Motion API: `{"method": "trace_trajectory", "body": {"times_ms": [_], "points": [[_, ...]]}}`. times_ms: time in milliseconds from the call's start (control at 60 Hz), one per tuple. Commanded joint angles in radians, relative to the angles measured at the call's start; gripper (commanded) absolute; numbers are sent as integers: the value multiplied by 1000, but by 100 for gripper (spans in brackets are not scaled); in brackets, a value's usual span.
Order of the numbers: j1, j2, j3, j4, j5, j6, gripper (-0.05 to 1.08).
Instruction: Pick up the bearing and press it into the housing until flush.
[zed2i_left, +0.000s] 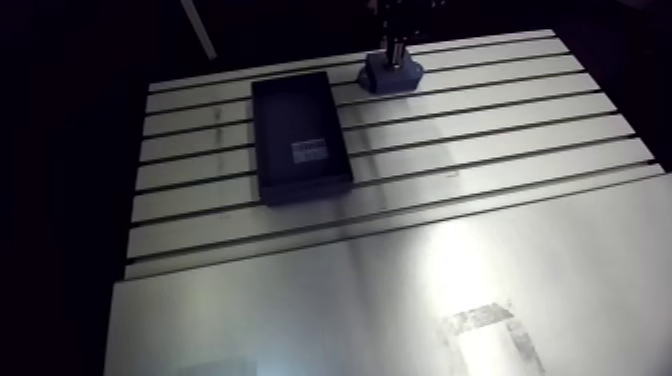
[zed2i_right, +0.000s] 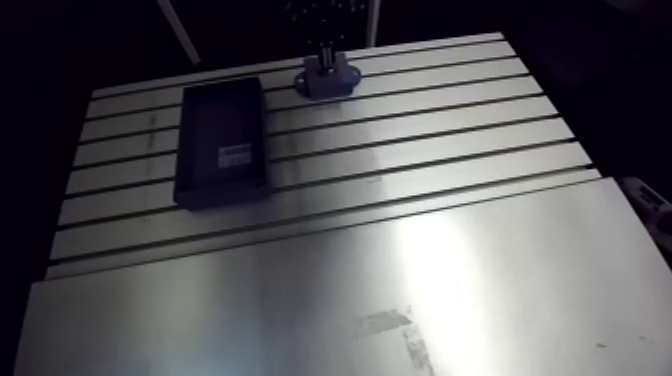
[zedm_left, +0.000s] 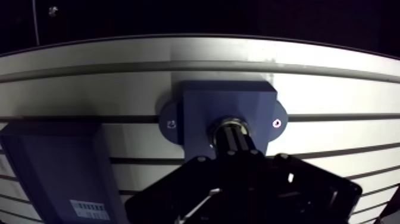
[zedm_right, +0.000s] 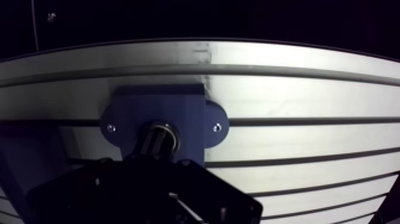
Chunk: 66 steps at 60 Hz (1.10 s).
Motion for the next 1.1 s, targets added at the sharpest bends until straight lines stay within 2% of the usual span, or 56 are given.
{"method": "trace_trajectory", "body": {"times_ms": [17, 1100], "points": [[-2, 0, 2, 0, -1, -1, 108], [-3, -3, 19, 0, -1, -1, 108]]}}
